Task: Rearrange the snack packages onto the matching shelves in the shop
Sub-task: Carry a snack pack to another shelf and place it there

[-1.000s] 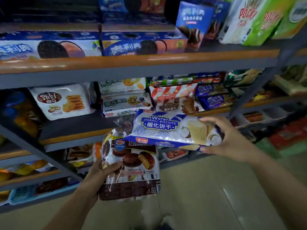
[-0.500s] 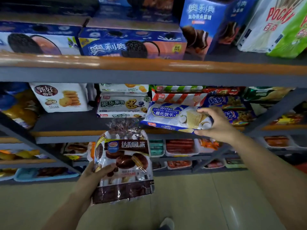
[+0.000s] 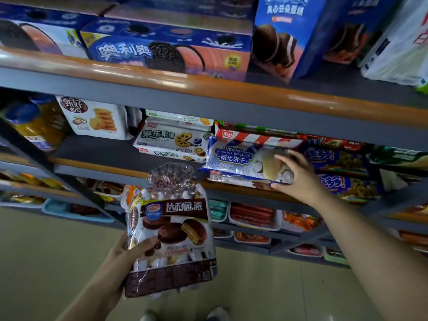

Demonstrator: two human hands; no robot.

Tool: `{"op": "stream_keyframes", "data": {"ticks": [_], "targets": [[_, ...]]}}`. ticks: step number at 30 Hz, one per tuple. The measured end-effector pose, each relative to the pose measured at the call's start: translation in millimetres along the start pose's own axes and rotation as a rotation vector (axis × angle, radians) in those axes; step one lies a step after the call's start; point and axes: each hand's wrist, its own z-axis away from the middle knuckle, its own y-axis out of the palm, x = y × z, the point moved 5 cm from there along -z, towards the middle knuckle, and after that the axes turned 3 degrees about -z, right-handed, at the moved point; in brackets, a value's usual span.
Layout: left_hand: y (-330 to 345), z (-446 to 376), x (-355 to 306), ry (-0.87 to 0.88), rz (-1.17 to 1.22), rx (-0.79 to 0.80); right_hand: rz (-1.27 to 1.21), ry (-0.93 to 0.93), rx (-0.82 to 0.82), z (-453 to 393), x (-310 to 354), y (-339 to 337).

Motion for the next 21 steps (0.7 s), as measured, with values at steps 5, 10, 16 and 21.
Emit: {"op": "stream_keyframes", "data": {"ticks": [5,10,16,21], "targets": [[2,6,1,0.025,-0.042,0.003,-0.067,0.001,-0.249,47,30,-19],[2,8,10,-0.040,-0.106,0.113,-0.355,0.207,-0.248,139,51,0],[18,8,22,-0.101,-0.161,0.317,-1.007,0.638,0.073,233,88,66],[85,45,31,-0.105,-0.295,0.593,-1.233,0.835,0.022,302,101,88]]}}
